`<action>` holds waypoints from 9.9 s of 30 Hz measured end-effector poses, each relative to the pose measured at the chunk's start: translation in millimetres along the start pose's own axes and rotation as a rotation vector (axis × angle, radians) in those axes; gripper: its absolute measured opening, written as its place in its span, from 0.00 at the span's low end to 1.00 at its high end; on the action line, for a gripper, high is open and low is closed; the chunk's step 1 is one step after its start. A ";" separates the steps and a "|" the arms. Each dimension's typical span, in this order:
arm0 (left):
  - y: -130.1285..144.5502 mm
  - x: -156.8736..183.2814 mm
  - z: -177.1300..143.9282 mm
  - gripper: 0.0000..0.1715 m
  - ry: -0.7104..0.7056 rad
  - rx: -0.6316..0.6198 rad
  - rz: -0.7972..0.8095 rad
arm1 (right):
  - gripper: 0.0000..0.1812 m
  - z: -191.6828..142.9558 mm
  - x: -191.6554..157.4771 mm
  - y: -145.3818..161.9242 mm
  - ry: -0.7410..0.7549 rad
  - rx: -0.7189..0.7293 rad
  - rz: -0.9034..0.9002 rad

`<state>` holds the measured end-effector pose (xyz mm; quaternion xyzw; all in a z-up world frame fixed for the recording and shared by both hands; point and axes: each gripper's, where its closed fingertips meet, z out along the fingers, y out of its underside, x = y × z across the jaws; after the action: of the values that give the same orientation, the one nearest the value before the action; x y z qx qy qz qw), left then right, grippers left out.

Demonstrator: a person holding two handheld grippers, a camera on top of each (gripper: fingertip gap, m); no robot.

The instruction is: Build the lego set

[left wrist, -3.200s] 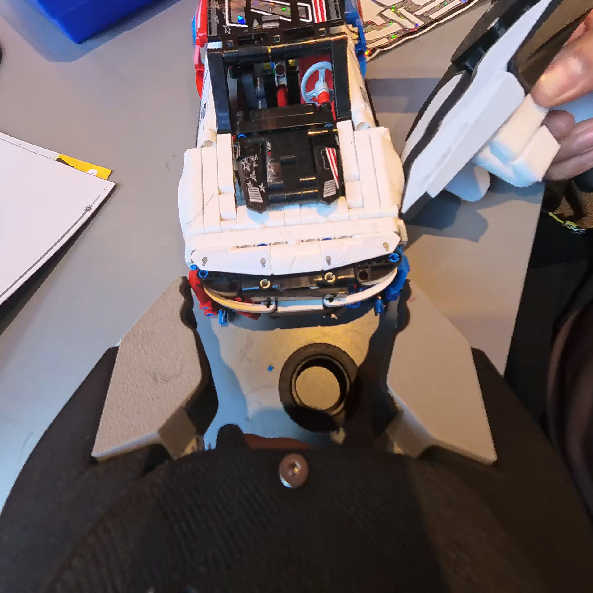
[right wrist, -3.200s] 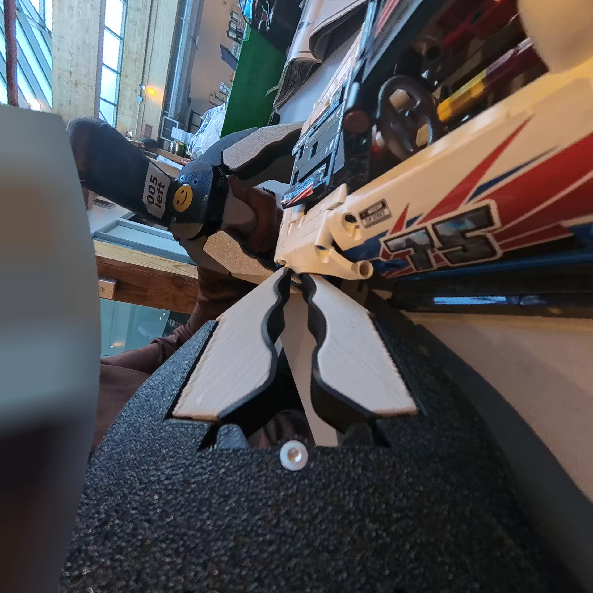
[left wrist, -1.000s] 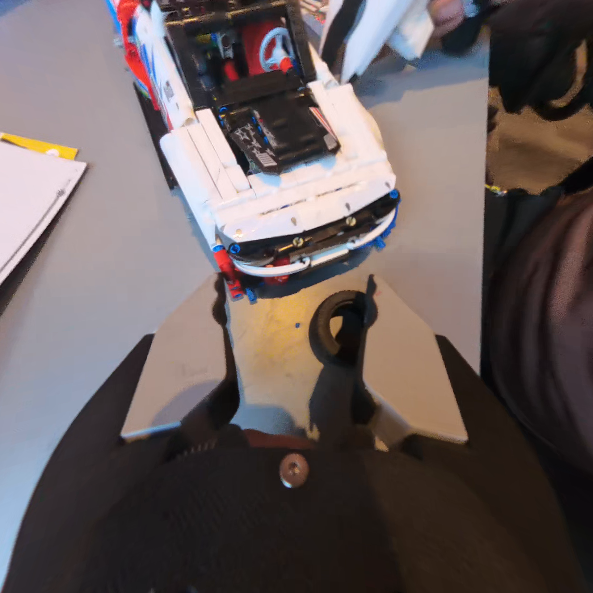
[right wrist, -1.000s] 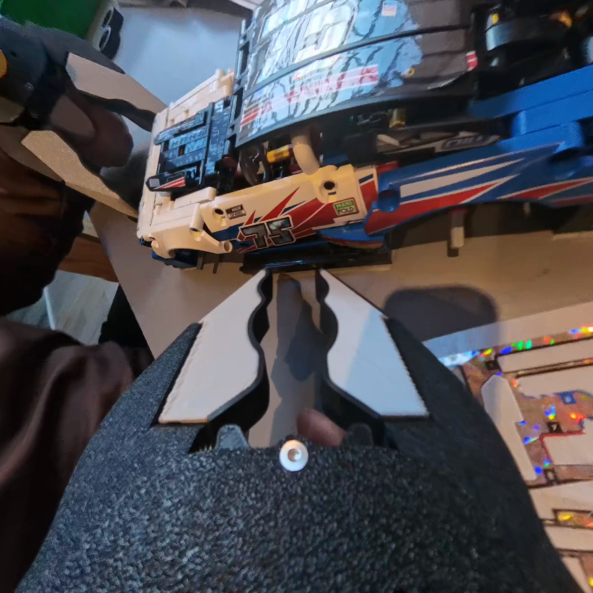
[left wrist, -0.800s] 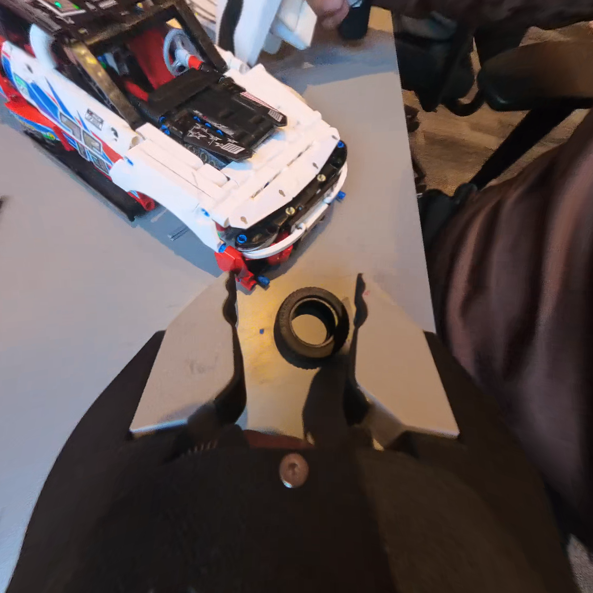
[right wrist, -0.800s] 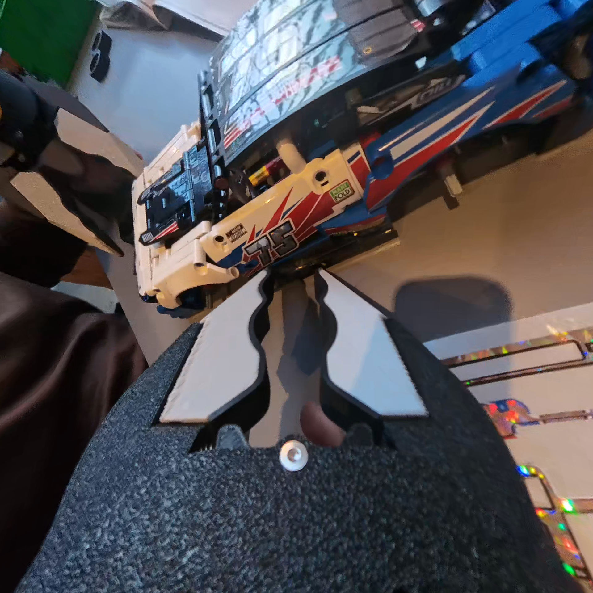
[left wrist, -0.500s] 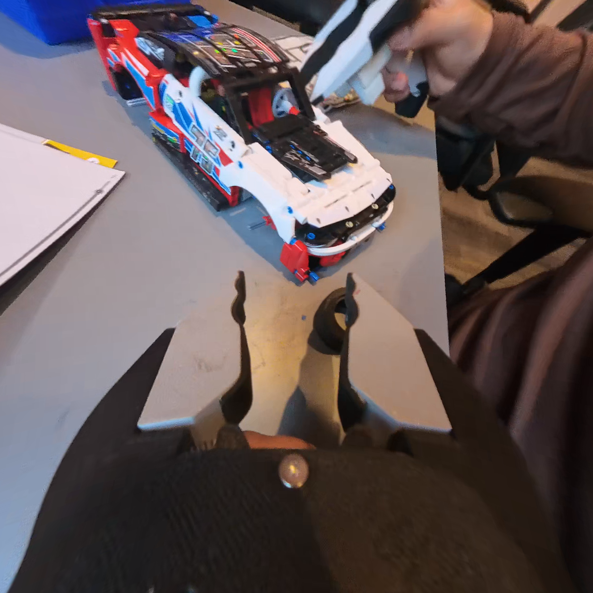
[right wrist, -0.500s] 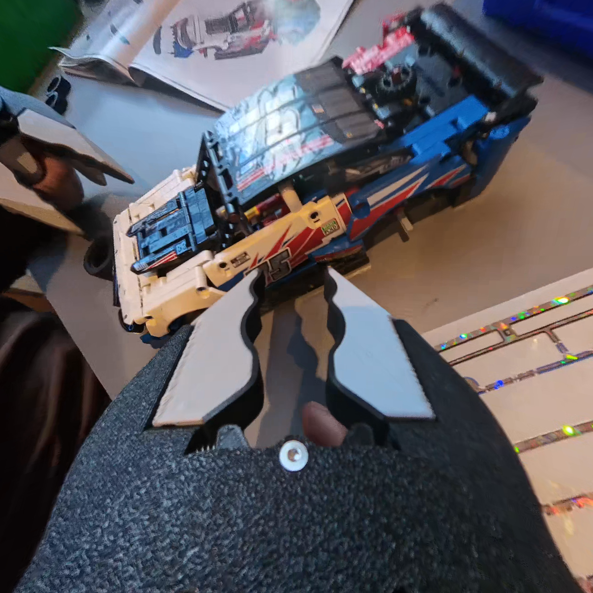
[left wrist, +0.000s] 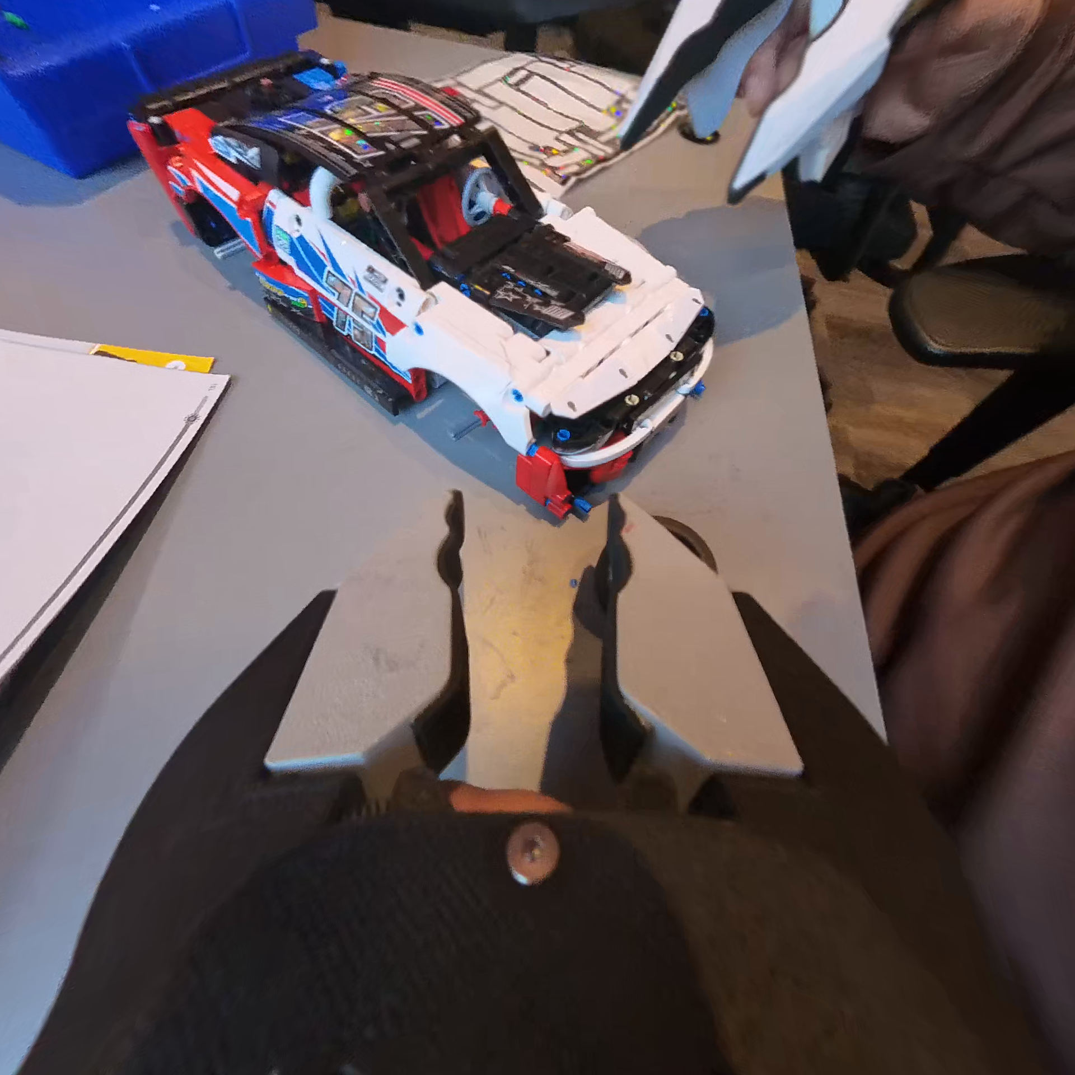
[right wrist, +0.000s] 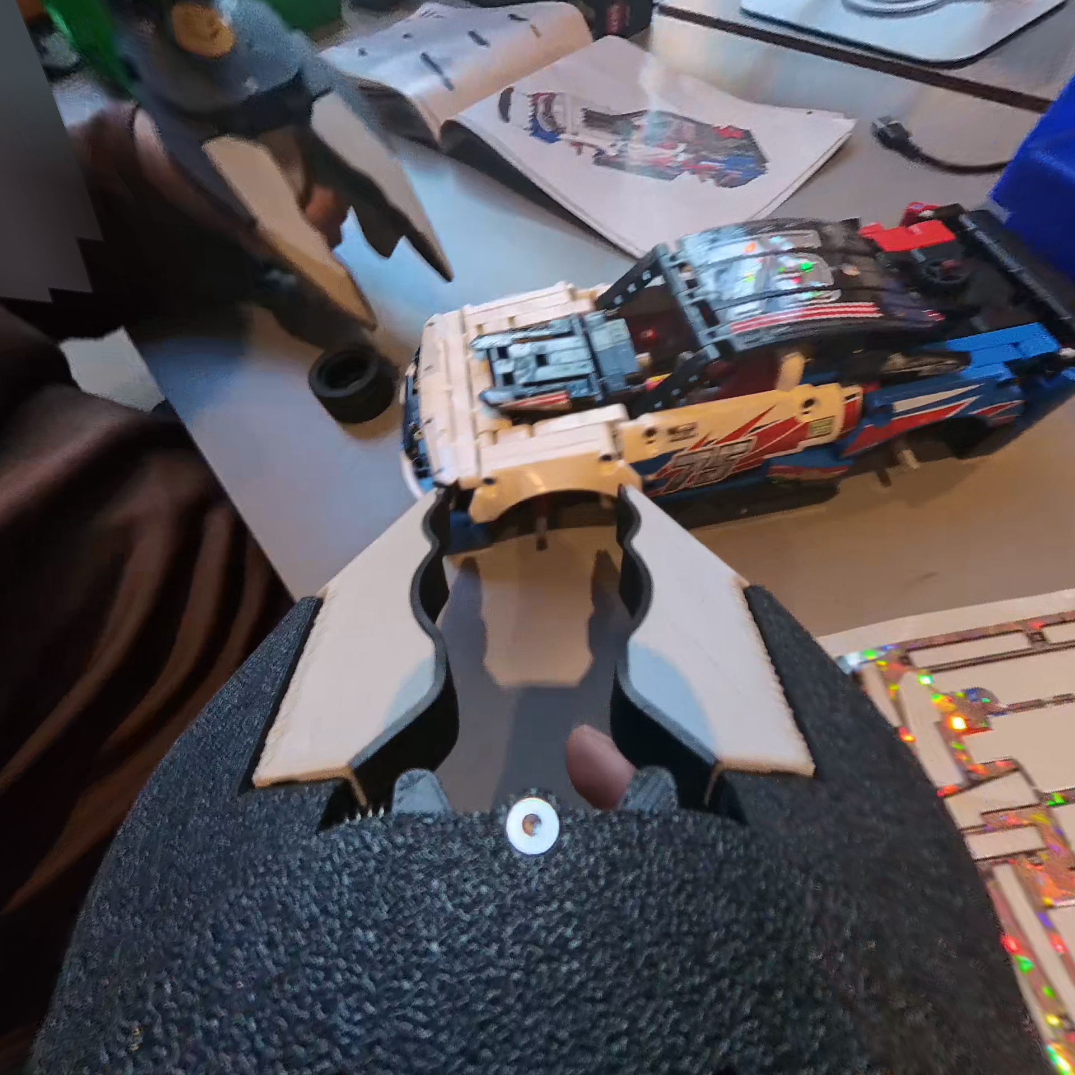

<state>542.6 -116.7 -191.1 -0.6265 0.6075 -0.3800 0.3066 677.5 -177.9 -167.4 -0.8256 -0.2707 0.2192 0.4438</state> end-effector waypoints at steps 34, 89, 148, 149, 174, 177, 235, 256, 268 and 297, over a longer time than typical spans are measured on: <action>7.4 -13.2 10.5 0.30 -0.020 -0.127 0.119 | 0.28 0.0 -9.1 33.6 0.039 0.020 -0.088; 24.2 -15.4 18.6 0.27 -0.002 -0.166 -0.001 | 0.24 20.5 -22.3 34.8 -0.077 -0.057 -0.068; 22.3 -8.8 20.3 0.24 -0.030 -0.157 0.012 | 0.25 23.2 -26.9 36.7 -0.243 -0.096 0.076; 21.4 -7.7 20.3 0.24 -0.022 -0.152 0.011 | 0.25 23.0 -27.0 36.6 -0.237 -0.093 0.068; -7.6 1.3 28.0 0.15 0.206 -0.052 0.169 | 0.25 34.5 -24.0 29.1 -0.143 -0.091 -0.093; -5.8 3.3 28.9 0.16 0.257 -0.052 0.130 | 0.27 36.4 -24.8 30.8 -0.157 -0.107 -0.102; 137.1 -88.4 -328.5 0.31 -0.440 0.256 0.005 | 0.00 216.3 -1.8 -191.2 0.455 -0.013 0.179; 146.0 -92.4 -321.4 0.30 -0.446 0.215 -0.004 | 0.11 139.0 16.2 -162.2 0.567 -0.041 0.226; 67.0 -43.1 -270.5 0.29 -0.253 0.230 0.038 | 0.12 39.0 -37.6 -102.8 0.643 0.027 0.156; -7.4 1.1 24.1 0.19 0.375 -0.125 0.193 | 0.20 7.5 -39.5 28.8 0.537 -0.052 0.154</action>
<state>567.0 -119.1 -197.4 -0.5015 0.7335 -0.4204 0.1837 650.4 -211.8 -191.0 -0.8834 -0.0853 0.0187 0.4604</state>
